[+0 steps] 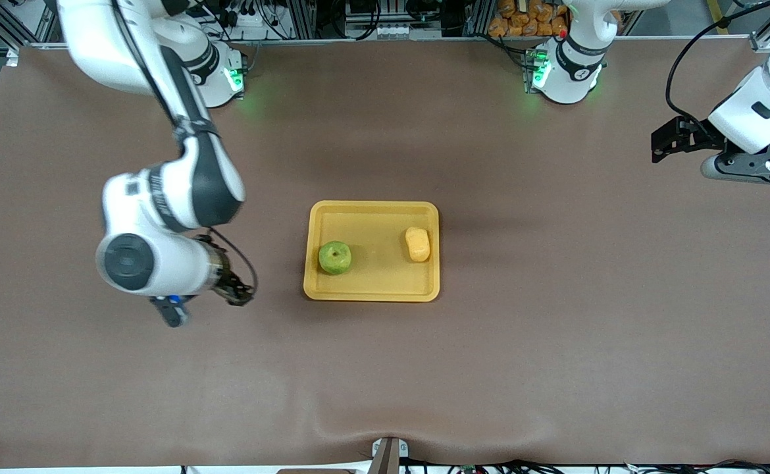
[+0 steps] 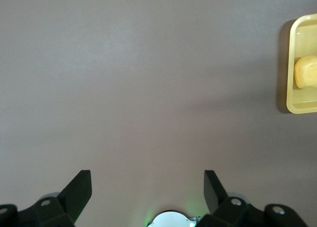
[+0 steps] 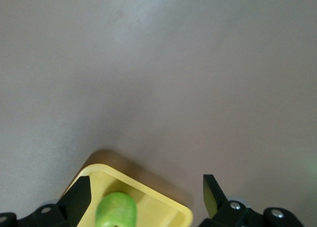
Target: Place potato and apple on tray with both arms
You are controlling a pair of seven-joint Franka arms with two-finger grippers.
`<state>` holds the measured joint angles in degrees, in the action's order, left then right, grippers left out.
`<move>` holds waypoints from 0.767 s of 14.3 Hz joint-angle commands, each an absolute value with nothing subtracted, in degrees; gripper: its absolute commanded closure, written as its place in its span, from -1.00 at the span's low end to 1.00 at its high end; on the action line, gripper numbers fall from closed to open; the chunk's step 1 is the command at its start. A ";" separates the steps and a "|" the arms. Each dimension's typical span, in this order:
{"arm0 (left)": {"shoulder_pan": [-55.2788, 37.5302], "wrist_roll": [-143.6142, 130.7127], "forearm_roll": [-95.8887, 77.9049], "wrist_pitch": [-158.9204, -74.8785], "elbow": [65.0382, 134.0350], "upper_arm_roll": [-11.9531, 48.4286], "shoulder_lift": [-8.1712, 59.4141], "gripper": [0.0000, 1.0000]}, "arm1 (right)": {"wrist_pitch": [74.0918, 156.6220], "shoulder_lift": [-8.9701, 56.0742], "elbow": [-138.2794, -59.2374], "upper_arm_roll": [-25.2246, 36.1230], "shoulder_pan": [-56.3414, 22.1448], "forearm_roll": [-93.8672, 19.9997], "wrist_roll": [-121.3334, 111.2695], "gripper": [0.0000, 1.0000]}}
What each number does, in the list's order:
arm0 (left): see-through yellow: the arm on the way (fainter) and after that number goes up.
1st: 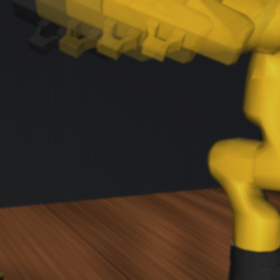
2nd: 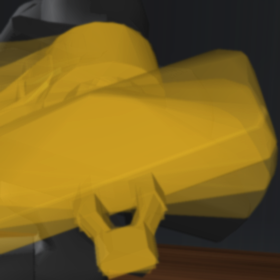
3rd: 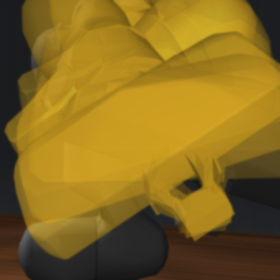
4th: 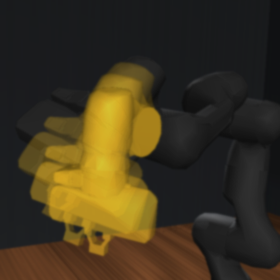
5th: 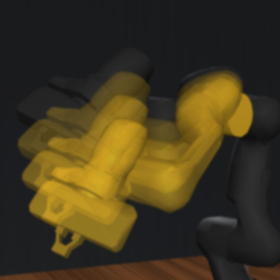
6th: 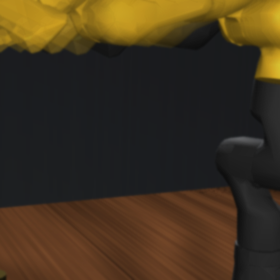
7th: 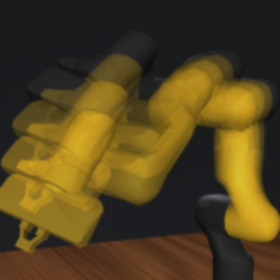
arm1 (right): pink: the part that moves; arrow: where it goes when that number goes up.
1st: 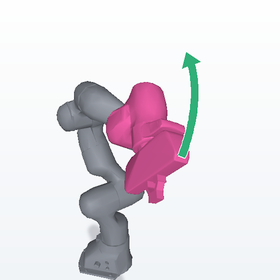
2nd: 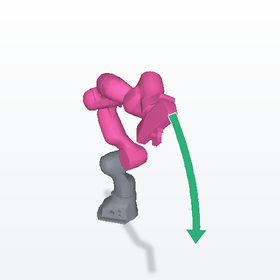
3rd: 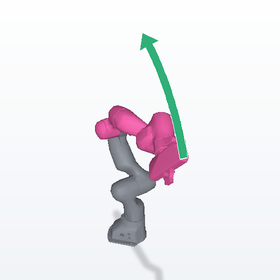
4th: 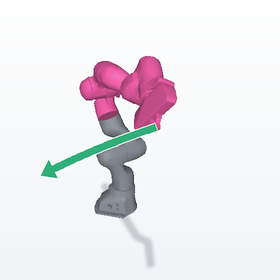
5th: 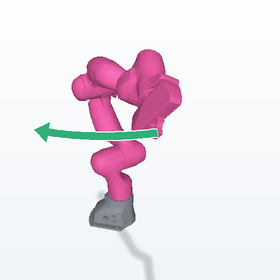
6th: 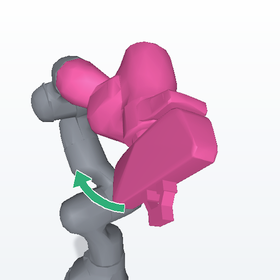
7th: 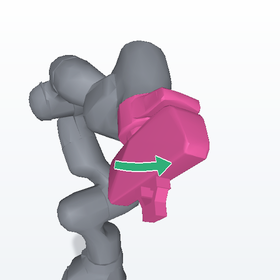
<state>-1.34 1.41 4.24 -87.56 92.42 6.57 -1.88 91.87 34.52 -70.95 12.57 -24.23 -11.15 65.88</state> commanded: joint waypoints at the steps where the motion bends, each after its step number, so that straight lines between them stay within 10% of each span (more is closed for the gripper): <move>1: 0.08 1.93 4.31 -87.10 92.73 6.50 -2.99 -1.00 | 89.92 30.95 -71.81 11.61 -21.73 -10.81 64.60 -1.00; 11: 0.44 2.64 4.20 -87.63 92.81 7.12 -3.08 -1.00 | 87.30 27.86 -64.87 -2.88 -1.87 -10.99 50.91 -1.00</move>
